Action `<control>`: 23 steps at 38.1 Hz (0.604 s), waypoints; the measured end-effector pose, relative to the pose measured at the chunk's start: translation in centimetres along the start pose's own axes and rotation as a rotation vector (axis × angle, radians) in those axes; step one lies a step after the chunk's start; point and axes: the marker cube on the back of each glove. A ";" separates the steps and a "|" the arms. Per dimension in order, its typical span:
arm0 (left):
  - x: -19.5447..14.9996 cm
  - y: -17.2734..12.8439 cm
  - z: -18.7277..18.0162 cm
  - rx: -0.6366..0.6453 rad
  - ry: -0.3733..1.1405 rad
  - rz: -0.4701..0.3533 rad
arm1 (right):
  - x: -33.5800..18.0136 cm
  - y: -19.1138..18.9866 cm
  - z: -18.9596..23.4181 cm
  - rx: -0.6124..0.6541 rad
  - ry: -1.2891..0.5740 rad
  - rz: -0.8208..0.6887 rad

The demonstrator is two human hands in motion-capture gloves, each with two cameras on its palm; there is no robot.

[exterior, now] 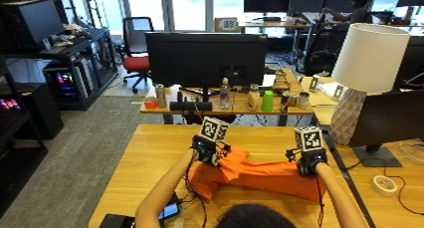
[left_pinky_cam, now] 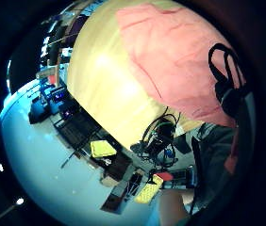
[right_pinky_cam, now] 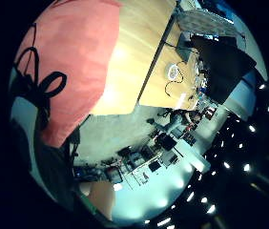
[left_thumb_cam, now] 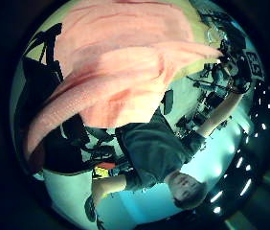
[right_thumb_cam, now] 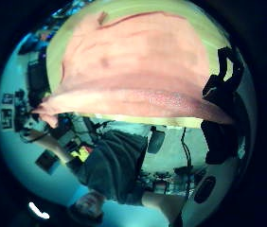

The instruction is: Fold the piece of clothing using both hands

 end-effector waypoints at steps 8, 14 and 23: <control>-2.6 -2.7 -4.1 0.116 0.013 -0.127 | 1.0 -2.3 -3.5 0.050 -0.034 0.075; -4.3 -5.8 -5.7 0.230 0.017 -0.196 | 2.3 -6.3 -4.7 0.165 -0.054 0.172; -3.5 -4.3 -6.8 0.358 0.033 -0.389 | 0.9 -5.5 -6.4 0.382 -0.093 0.237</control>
